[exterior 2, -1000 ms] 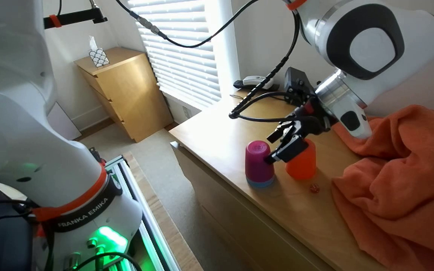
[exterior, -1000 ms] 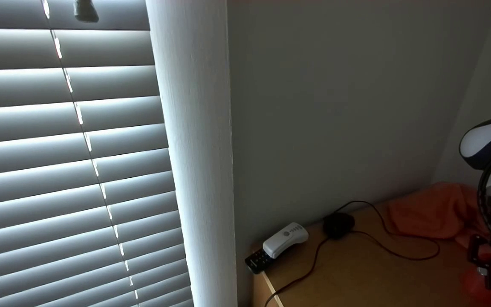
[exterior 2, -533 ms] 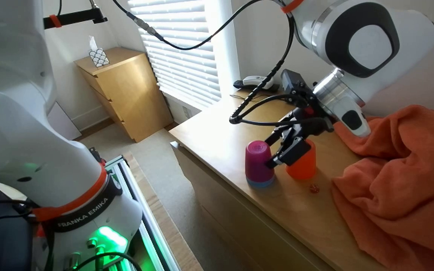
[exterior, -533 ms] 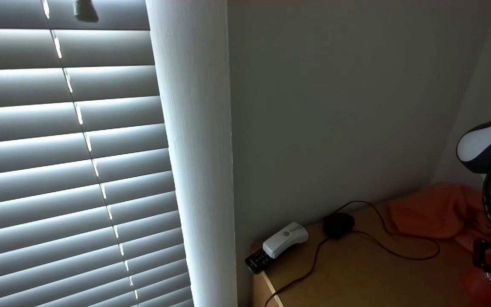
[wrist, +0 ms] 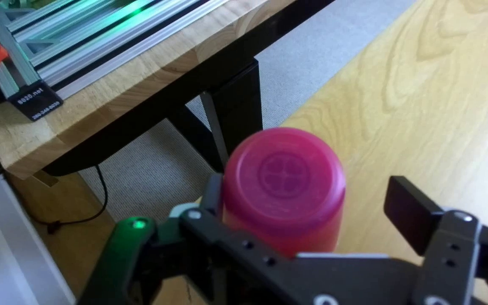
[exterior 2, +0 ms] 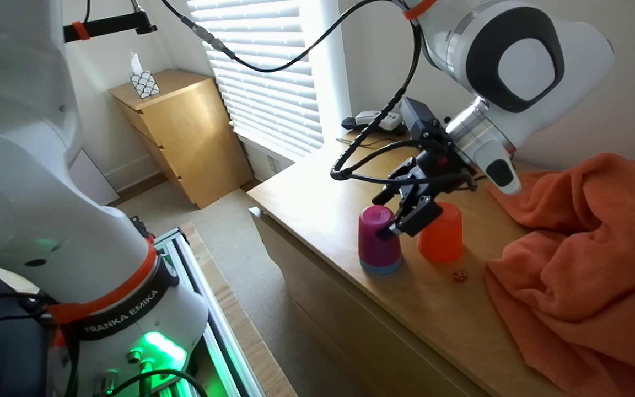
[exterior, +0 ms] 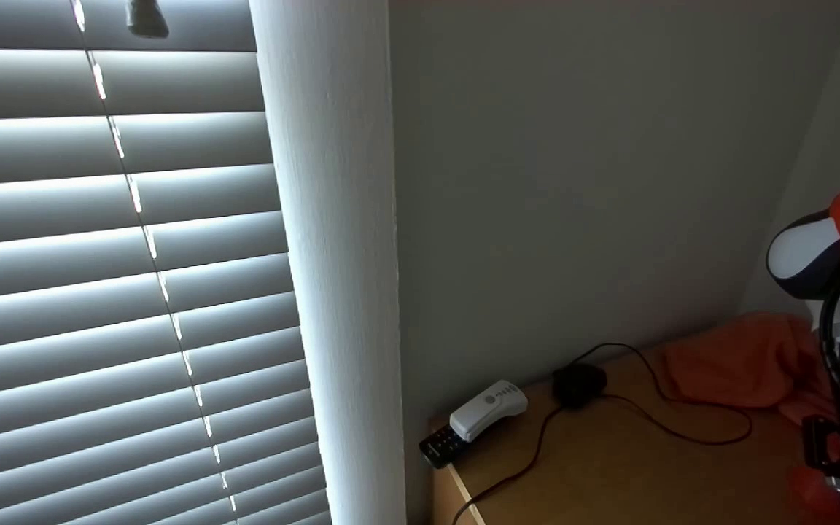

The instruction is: Stack the cups onto each other starting with the pink cup onto the blue cup and the finally the blue and pink cups onto the orange cup

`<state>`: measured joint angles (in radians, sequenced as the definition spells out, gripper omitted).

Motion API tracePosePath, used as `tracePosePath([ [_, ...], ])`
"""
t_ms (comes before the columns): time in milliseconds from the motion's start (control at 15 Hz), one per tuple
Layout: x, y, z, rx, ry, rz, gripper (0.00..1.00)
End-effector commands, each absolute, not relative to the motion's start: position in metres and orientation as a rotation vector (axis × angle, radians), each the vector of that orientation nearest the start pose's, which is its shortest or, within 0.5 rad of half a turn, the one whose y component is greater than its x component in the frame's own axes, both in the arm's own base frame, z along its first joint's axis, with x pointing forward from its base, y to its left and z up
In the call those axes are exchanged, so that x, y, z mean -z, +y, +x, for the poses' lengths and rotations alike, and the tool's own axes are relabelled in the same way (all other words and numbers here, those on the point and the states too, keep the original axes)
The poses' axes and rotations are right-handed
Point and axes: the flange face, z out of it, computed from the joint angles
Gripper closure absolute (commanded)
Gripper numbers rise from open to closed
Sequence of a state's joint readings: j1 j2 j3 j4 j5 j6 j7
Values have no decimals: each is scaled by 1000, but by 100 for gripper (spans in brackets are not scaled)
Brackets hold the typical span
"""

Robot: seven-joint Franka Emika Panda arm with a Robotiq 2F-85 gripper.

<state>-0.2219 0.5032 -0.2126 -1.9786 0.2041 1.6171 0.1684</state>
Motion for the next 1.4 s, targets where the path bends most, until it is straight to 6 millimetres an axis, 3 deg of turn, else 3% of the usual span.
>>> tracePosePath([
  [0, -183, -195, 458, -1244, 931, -2523, 35],
  [200, -194, -194, 458, -1212, 935, -2512, 56],
  [467, -224, -193, 453, -1140, 941, -2503, 56],
  [733, -279, -188, 444, -1006, 932, -2514, 56],
  [933, -319, -205, 438, -863, 1007, -2486, 56],
  [1067, -334, -224, 437, -771, 1064, -2438, 56],
  [1333, -341, -256, 431, -681, 1171, -2322, 56],
])
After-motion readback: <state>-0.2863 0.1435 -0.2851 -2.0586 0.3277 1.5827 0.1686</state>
